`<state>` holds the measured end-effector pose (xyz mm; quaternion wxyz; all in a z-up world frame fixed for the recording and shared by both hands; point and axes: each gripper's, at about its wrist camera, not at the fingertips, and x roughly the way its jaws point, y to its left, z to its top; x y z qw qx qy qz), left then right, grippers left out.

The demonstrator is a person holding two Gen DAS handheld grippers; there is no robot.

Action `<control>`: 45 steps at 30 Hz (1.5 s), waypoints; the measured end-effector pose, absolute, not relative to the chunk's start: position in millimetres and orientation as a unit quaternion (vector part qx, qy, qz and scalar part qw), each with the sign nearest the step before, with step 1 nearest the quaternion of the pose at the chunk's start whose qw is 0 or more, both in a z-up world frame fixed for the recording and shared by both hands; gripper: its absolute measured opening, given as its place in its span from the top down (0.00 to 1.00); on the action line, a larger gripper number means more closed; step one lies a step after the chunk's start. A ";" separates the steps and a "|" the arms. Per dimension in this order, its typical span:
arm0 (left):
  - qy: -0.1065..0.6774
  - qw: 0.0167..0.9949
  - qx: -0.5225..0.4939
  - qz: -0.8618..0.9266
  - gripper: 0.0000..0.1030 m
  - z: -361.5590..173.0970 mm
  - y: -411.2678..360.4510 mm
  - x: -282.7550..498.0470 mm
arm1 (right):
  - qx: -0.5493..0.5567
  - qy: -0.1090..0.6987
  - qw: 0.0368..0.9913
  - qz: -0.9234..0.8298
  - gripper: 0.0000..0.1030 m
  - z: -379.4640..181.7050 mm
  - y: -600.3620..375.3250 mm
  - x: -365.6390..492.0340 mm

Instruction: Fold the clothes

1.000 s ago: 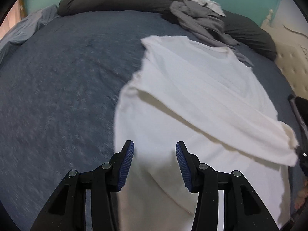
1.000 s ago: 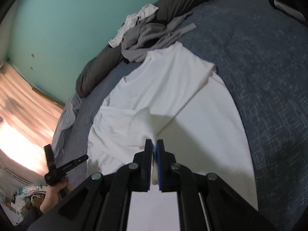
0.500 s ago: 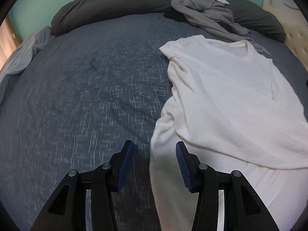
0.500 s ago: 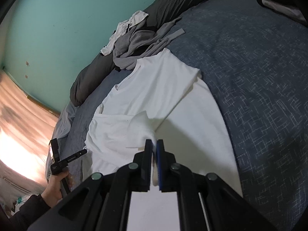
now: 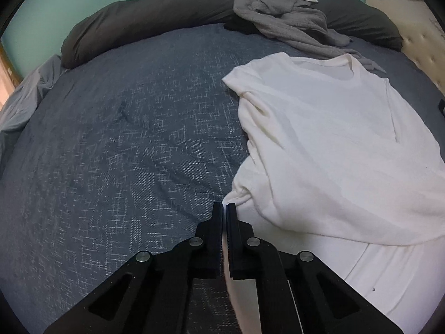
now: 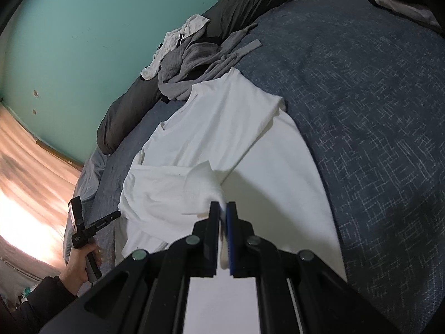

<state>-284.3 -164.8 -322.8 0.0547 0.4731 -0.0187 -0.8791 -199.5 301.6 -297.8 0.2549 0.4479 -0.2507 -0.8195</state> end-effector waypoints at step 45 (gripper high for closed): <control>0.096 0.068 0.457 -0.881 0.90 -324.7 -192.6 -301.8 | 0.482 -0.280 0.219 -0.801 0.75 -314.9 314.1 -211.9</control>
